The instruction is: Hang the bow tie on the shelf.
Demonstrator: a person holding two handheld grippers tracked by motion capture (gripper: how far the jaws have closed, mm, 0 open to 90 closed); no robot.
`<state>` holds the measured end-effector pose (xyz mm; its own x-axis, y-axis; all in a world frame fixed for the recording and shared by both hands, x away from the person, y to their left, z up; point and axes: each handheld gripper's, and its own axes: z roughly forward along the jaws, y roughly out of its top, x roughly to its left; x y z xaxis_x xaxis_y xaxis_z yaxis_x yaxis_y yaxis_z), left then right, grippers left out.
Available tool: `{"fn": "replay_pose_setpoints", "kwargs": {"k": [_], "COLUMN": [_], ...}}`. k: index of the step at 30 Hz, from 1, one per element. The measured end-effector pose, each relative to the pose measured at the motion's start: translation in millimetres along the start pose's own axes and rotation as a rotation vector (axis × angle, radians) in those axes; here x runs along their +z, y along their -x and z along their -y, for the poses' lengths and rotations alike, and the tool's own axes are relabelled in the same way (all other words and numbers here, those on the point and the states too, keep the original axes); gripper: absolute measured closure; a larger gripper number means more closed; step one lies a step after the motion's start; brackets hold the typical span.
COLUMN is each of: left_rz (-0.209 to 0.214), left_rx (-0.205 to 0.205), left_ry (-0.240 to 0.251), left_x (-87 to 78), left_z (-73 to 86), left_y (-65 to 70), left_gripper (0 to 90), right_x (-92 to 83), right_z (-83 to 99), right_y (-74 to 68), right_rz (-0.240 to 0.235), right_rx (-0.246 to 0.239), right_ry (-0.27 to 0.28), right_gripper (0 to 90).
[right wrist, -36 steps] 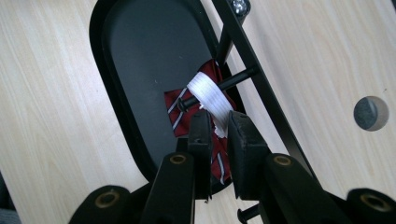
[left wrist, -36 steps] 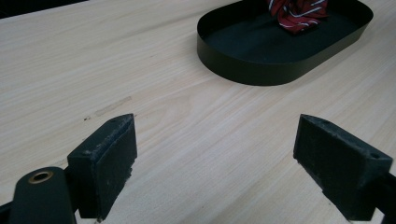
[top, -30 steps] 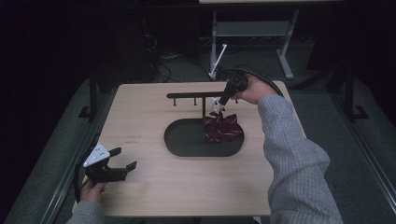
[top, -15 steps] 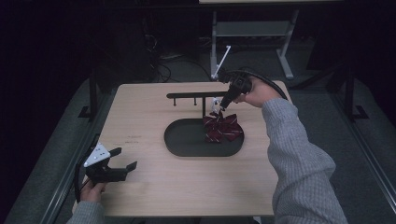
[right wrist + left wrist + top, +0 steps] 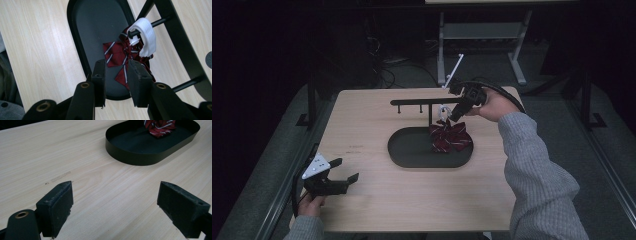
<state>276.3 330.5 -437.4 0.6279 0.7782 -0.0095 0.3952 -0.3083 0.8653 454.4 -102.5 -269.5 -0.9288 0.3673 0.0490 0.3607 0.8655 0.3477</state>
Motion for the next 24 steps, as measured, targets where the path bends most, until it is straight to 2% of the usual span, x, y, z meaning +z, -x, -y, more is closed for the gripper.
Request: {"fn": "replay_pose_setpoints", "kwargs": {"k": [6,12,24], "left_rz": [0.000,0.000,0.000], "left_rx": [-0.005,0.001,0.007], "left_ry": [0.000,-0.003,-0.009], "left_x": [0.5,0.2,0.9], "left_z": [0.0,-0.3,-0.3], "left_y": [0.6,1.0,0.9], "left_gripper": [12.9,12.9,12.9], "right_x": [6.6,15.2,18.4], "right_z": [6.8,11.7,30.3], "right_y": [-6.8,-10.4,-21.8], "right_rz": [-0.007,-0.017,-0.022], "right_rx": [-0.017,-0.013,-0.009], "right_ry": [0.013,0.001,0.021], "right_gripper": [65.2,63.6,57.7]}}
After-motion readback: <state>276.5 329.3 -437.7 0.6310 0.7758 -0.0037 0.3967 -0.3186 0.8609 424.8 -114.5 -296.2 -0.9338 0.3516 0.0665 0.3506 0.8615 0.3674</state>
